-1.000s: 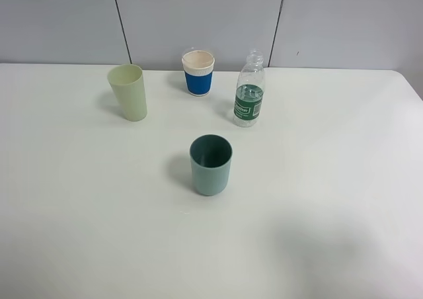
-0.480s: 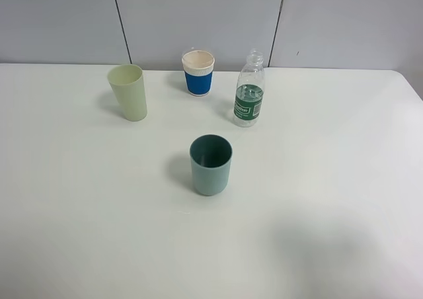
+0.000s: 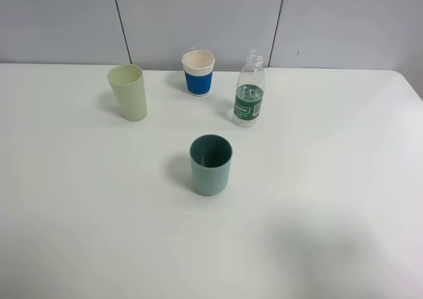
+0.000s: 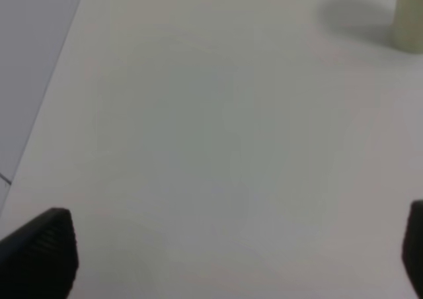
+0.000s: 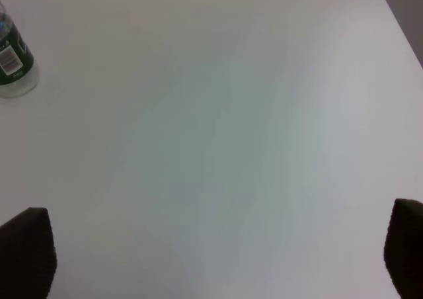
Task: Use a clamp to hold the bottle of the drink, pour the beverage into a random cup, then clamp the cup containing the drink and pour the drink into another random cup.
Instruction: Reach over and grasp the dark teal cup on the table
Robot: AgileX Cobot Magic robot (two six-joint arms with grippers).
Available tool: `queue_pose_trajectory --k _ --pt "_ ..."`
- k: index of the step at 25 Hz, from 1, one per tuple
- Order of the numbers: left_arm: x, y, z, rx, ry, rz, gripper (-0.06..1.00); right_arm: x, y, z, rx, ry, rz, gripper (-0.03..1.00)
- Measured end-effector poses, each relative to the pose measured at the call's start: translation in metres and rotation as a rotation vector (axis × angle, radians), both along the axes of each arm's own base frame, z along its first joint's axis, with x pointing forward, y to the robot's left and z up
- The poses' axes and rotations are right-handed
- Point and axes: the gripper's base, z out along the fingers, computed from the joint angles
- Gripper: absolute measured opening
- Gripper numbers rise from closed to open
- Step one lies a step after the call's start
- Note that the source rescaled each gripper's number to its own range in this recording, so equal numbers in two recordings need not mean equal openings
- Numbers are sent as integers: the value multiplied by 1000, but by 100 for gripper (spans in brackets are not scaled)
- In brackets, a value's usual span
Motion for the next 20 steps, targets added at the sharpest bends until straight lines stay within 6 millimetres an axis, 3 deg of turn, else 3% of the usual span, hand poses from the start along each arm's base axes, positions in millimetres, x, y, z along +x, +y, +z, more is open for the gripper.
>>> queue_pose_trajectory --k 8,14,20 --pt "54 -6 4 43 127 -103 100 0 0 0 0 0 0 100" --pt "89 -25 -9 106 295 -299 100 0 0 0 0 0 0 100" --pt "112 -53 -25 166 406 -475 100 0 0 0 0 0 0 100"
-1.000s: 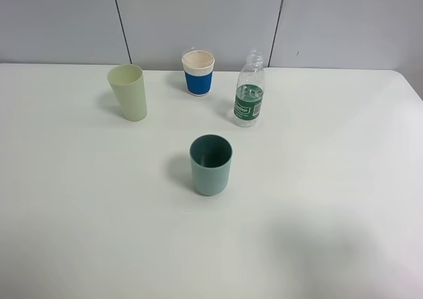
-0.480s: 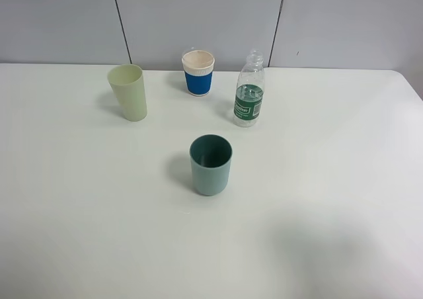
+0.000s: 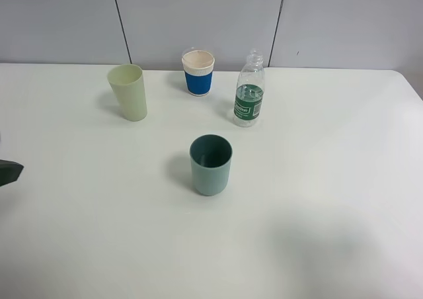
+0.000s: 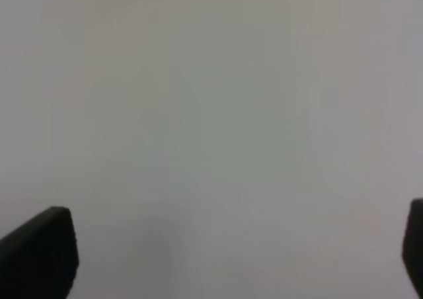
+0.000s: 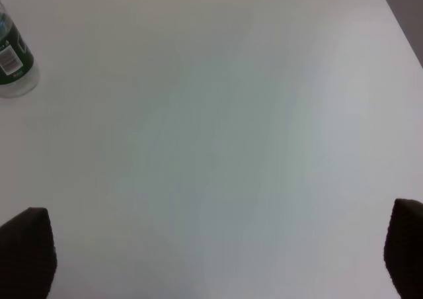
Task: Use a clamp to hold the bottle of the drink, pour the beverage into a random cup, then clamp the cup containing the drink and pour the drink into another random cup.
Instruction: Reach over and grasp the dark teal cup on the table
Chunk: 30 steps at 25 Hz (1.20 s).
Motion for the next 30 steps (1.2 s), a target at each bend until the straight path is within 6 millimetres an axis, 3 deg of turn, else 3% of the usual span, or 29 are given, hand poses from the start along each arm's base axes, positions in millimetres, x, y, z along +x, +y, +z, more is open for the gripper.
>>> queue_pose_trajectory --k 9,16,24,30 --pt "26 -40 -23 -34 78 -160 100 0 0 0 0 0 0 100" --pt "46 -59 -50 -39 156 -182 100 0 0 0 1 0 0 100" --pt "50 -65 -95 -142 146 -116 100 0 0 0 1 0 0 100" --pt "53 -65 -112 -190 104 -72 100 0 0 0 1 0 0 100"
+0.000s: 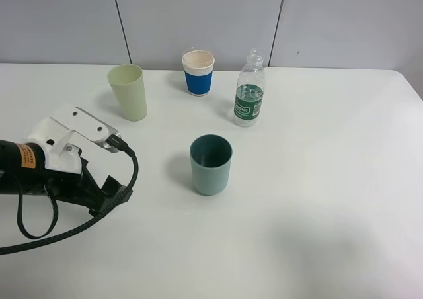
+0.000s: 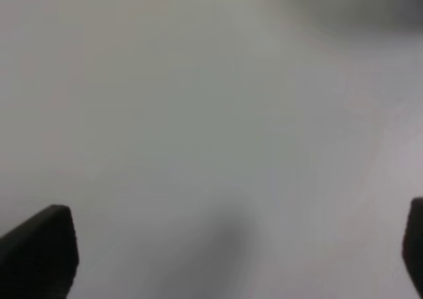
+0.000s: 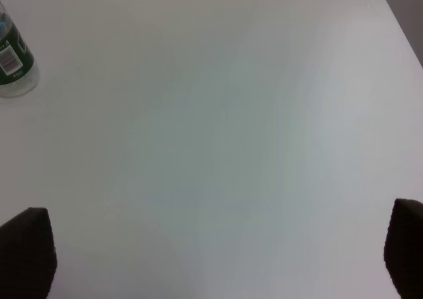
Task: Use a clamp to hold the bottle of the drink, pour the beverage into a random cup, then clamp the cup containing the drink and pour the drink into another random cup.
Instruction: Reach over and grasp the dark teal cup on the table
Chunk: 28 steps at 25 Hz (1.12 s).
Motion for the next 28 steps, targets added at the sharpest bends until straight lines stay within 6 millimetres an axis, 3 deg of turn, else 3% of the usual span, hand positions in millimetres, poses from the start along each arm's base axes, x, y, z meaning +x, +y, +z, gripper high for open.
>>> queue_pose_trajectory --k 10,28 --pt "0 -32 -21 -34 -65 -112 100 0 0 0 0 0 0 100" --pt "12 -62 -48 -178 -294 -339 100 0 0 0 0 0 0 100"
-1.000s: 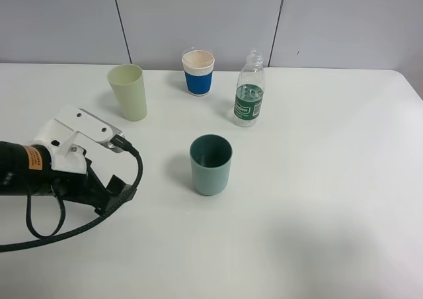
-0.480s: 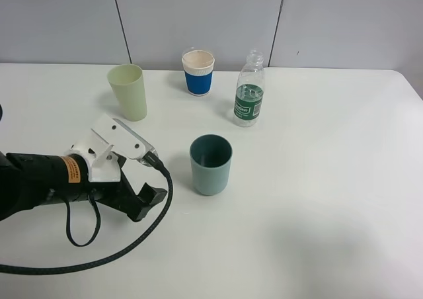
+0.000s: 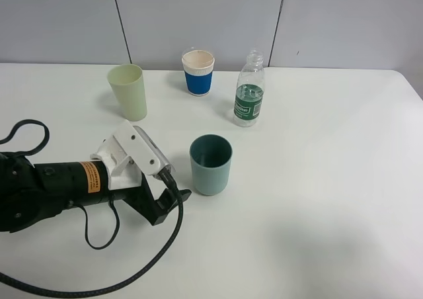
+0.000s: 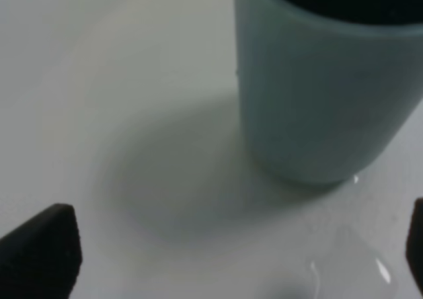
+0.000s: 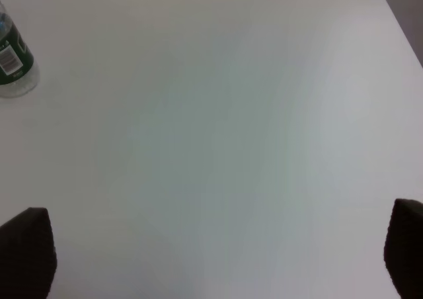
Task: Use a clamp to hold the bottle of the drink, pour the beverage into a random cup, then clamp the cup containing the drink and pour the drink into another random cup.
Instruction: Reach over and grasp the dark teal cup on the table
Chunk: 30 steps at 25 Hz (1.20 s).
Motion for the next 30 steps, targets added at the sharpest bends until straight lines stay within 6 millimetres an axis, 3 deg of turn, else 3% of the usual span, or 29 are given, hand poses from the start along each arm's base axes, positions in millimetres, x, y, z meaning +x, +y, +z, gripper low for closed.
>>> queue_pose_trajectory --k 12,30 --pt "-1 -9 -20 -97 -41 -70 100 0 0 0 0 0 0 100" --pt "23 -32 -30 -158 -38 -74 100 0 0 0 0 0 0 100"
